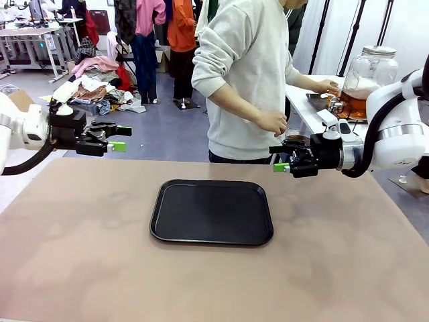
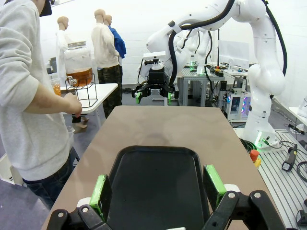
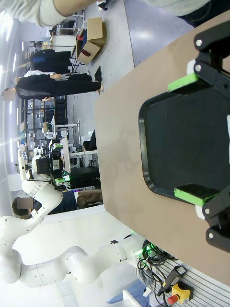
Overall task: Pour the drink into the iced cup.
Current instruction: Open the gripper to release the iced cup you were holding.
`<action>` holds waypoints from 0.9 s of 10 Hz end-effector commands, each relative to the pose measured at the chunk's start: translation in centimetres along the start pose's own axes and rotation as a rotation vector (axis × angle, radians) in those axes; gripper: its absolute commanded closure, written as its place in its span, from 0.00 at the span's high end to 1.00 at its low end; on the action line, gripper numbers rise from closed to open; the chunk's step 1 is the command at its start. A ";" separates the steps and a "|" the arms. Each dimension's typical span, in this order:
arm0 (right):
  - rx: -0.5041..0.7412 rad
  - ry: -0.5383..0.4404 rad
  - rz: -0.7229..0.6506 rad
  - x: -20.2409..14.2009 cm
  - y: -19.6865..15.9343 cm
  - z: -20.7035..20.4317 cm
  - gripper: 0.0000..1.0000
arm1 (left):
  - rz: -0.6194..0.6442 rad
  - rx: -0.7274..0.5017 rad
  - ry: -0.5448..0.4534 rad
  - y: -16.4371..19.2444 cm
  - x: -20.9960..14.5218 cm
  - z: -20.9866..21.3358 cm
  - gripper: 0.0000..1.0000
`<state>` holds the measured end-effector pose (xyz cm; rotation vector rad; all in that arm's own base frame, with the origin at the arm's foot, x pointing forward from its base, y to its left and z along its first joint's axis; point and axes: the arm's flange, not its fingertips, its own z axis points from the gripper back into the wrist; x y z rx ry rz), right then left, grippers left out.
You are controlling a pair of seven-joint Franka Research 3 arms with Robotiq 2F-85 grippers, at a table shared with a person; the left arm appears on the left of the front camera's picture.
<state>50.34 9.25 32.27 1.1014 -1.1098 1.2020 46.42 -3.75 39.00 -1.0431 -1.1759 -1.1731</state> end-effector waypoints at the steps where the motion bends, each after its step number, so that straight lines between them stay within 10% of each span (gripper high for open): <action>1: -0.003 -0.003 0.004 0.2 -0.2 0.0 1.00 | -0.004 0.001 0.001 -0.1 0.2 0.0 1.00; 9: -0.003 -0.003 0.004 0.2 -0.2 0.0 1.00 | -0.004 0.001 0.001 -0.1 0.2 0.0 1.00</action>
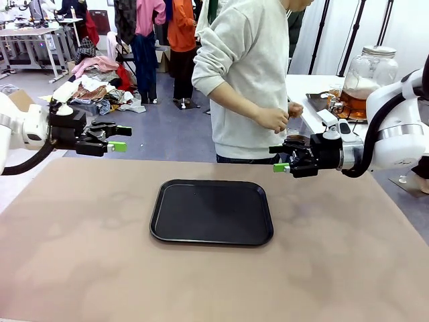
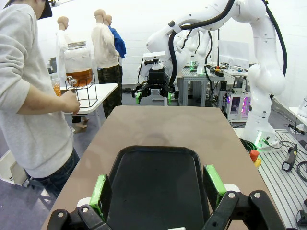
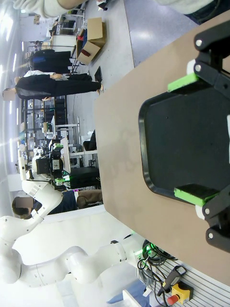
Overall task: Pour the drink into the iced cup.
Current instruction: Open the gripper to release the iced cup you were holding.
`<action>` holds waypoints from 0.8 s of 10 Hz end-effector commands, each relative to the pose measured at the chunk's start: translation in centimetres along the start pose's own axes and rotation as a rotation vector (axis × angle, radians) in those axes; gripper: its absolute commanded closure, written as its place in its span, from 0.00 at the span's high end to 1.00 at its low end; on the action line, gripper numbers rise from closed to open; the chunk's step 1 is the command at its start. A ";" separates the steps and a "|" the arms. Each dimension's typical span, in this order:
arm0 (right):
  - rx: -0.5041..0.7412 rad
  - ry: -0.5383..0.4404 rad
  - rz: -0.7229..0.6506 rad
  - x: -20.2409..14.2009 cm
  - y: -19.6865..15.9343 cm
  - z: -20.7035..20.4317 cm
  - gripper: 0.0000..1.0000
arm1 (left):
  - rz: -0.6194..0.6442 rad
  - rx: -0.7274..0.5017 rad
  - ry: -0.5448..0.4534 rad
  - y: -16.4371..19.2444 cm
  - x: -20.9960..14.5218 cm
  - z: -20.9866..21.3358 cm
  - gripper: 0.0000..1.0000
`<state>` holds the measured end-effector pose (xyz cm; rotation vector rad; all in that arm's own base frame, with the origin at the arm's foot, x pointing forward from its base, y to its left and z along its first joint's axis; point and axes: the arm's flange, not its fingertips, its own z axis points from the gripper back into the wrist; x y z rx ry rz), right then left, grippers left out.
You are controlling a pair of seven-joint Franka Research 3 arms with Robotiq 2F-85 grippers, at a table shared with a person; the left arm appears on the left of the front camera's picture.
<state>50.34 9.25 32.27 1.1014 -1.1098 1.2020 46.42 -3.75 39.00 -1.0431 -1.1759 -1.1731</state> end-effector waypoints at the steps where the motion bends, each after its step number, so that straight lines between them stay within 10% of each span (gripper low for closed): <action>1: -0.003 -0.003 0.004 0.2 -0.2 0.0 1.00 | -0.004 0.001 0.001 -0.1 0.2 0.0 1.00; 8: -0.003 -0.003 0.004 0.2 -0.2 0.0 1.00 | -0.004 0.001 0.001 -0.1 0.2 0.0 1.00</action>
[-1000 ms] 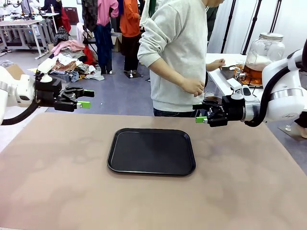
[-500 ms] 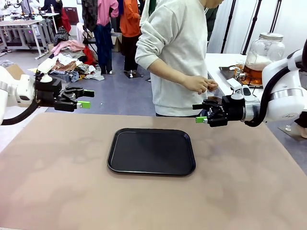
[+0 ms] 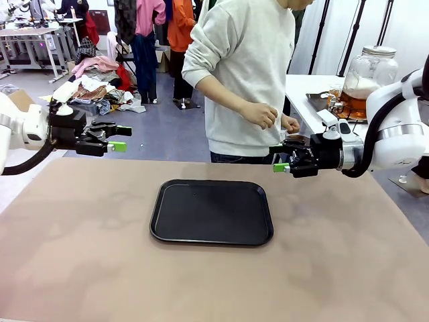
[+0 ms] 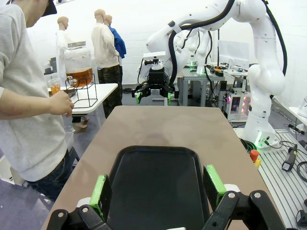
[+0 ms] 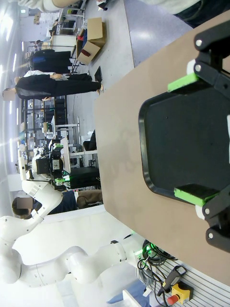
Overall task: Pour the drink into the iced cup.
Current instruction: Open the gripper to release the iced cup you were holding.
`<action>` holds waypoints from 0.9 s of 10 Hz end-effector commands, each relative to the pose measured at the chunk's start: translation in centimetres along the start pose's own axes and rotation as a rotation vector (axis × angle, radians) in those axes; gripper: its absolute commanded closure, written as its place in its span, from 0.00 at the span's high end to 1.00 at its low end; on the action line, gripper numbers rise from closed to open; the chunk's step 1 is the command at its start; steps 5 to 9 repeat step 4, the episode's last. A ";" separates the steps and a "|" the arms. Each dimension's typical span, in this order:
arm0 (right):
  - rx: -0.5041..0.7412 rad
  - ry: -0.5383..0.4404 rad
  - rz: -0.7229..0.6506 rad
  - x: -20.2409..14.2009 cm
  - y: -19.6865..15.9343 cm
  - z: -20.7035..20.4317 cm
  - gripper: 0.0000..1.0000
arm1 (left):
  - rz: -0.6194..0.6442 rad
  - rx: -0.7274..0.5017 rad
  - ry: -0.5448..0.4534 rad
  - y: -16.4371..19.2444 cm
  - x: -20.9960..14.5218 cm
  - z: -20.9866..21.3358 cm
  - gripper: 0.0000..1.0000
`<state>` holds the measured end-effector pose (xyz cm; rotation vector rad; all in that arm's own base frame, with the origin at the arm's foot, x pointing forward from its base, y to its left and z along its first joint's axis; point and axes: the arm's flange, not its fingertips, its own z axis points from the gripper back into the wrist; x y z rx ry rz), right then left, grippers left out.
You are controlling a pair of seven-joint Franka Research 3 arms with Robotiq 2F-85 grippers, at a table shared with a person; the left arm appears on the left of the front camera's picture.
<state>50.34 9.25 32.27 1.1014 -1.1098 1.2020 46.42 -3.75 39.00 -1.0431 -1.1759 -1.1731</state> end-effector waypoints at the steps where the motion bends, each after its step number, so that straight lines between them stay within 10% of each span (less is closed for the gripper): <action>1: -0.003 -0.003 0.004 0.2 -0.2 0.0 1.00 | -0.004 0.001 0.001 -0.1 0.2 0.0 1.00; 9: -0.003 -0.003 0.004 0.2 -0.2 0.0 1.00 | -0.004 0.001 0.001 -0.1 0.2 0.0 1.00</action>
